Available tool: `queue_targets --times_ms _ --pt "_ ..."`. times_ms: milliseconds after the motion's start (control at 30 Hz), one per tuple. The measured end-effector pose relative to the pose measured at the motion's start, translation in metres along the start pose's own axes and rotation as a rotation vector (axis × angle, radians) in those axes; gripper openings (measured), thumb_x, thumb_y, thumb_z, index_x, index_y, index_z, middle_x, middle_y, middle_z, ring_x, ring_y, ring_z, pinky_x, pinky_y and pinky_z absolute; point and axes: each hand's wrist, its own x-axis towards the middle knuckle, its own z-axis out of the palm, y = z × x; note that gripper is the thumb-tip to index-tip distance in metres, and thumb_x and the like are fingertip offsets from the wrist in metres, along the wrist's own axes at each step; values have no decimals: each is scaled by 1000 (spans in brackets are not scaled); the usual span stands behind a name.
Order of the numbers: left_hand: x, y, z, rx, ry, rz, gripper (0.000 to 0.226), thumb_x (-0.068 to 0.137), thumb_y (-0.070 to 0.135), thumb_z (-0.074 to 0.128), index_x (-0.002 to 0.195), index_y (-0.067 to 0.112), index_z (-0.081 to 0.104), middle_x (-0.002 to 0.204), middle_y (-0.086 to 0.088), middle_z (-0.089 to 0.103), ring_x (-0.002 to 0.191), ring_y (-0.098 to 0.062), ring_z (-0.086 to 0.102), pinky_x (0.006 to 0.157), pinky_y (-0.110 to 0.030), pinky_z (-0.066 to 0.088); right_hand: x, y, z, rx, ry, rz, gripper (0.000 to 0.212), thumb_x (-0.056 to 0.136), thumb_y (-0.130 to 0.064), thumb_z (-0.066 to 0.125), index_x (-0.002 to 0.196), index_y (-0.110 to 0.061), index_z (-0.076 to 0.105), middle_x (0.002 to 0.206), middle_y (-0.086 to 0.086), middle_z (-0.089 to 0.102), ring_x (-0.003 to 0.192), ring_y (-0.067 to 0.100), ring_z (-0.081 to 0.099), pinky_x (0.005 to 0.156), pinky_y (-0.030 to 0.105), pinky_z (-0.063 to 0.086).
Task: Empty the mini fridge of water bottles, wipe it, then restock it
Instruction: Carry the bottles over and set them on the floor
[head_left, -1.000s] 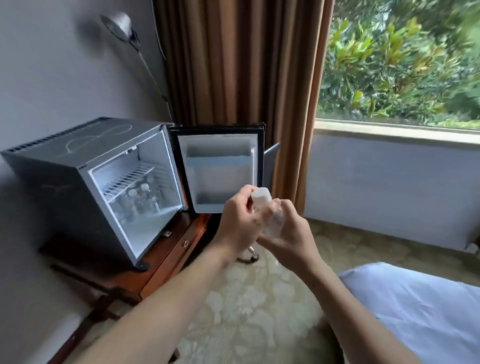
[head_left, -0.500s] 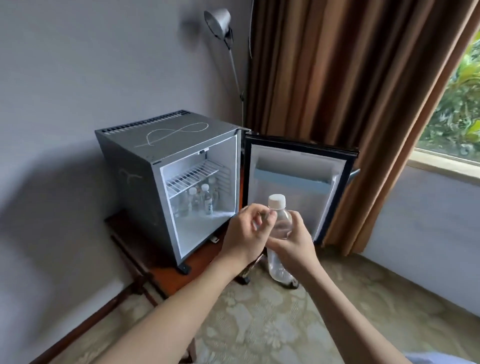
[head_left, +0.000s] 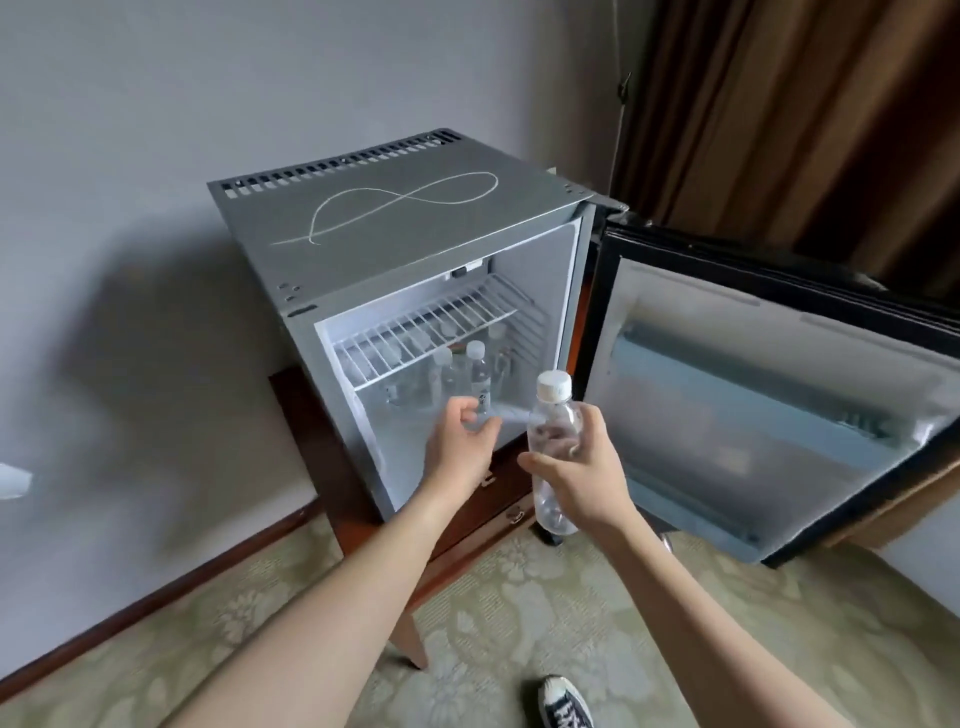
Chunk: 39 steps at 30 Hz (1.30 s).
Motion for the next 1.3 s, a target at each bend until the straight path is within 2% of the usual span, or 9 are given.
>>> queue_targets --times_ms 67,233,367,533,767,867,1067,1200,1300 --pt "29 -16 15 11 33 -94 40 91 41 66 124 33 46 121 11 55 90 -3 55 62 -17 38 33 12 1 3 -43 15 58 72 -21 82 109 -41 43 96 -1 68 69 8 66 62 24 56" --pt "96 -32 39 55 223 -120 71 86 29 76 146 21 38 146 -3 48 130 -22 50 102 -30 41 109 39 8 55 -139 53 59 77 -19 78 105 -57 42 109 -14 60 86 15 67 72 42 59" --pt "143 -38 47 202 283 -144 81 85 31 74 152 15 32 152 -6 40 137 -25 42 107 -30 37 156 61 17 75 -237 115 59 79 -11 78 113 -45 44 113 -21 56 99 5 60 85 39 56" --pt "164 -56 59 306 289 -188 96 85 29 76 159 17 15 160 -7 28 139 -27 40 103 -39 43 185 78 29 65 -256 183 63 78 -15 82 107 -54 43 113 -21 59 102 -3 56 91 45 55" --pt "177 -82 61 139 335 -148 80 81 24 79 147 21 33 145 -5 50 130 -24 51 97 -32 43 194 90 35 94 -240 212 62 76 -12 81 116 -47 48 106 -24 62 96 -4 60 86 45 58" --pt "161 -76 57 48 335 -95 73 77 24 80 137 30 39 133 4 57 118 -8 58 95 -31 49 191 84 35 97 -261 212 65 74 -12 81 117 -47 48 101 -28 61 93 -6 61 80 44 60" --pt "71 -45 35 -263 414 -58 63 64 34 77 113 57 45 114 21 59 105 8 60 81 -6 46 166 53 39 168 -476 113 61 70 -3 82 119 -27 53 110 -1 67 102 21 68 80 48 59" --pt "10 -24 8 -360 386 -24 62 61 29 75 112 55 51 115 9 65 109 -8 64 90 -26 54 133 21 46 243 -672 0 53 68 -1 76 116 -8 53 92 7 70 69 17 69 55 29 53" --pt "-35 -12 -22 -355 440 41 58 62 24 73 112 45 54 119 -5 62 110 -18 64 95 -37 53 99 3 57 318 -774 -37 50 70 2 73 114 -12 53 92 1 69 67 17 69 58 26 54"
